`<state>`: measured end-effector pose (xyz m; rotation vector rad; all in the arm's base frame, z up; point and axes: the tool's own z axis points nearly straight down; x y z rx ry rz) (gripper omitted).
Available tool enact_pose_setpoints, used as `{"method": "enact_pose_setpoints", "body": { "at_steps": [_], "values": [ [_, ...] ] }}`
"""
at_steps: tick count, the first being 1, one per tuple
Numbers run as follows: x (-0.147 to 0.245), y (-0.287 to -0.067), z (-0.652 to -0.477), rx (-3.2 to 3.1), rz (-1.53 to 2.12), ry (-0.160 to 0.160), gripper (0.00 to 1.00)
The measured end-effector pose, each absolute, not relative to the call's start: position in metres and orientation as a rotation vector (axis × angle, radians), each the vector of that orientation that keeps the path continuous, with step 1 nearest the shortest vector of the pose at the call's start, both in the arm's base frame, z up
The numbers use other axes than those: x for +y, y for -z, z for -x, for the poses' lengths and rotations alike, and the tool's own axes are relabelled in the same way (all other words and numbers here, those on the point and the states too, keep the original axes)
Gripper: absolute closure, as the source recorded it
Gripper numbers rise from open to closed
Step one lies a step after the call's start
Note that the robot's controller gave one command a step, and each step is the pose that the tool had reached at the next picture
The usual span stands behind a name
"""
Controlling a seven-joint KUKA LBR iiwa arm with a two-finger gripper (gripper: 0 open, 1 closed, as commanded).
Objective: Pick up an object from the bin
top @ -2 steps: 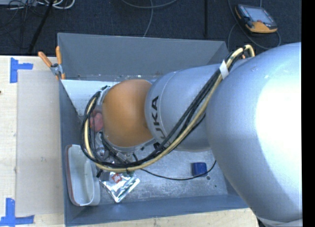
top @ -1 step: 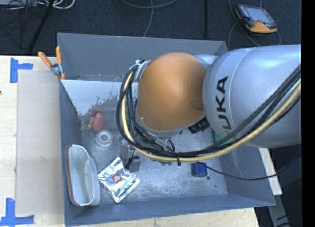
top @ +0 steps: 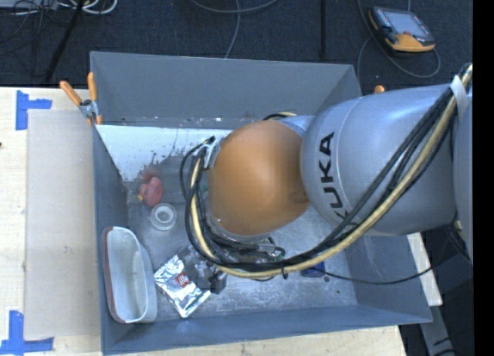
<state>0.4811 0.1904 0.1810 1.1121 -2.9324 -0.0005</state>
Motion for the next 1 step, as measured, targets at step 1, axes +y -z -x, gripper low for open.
{"method": "enact_pose_setpoints", "body": {
  "at_steps": [1],
  "values": [
    [0.1903, -0.1824, -0.4816, -2.937, -1.107, 0.002, 0.00]
  ]
}}
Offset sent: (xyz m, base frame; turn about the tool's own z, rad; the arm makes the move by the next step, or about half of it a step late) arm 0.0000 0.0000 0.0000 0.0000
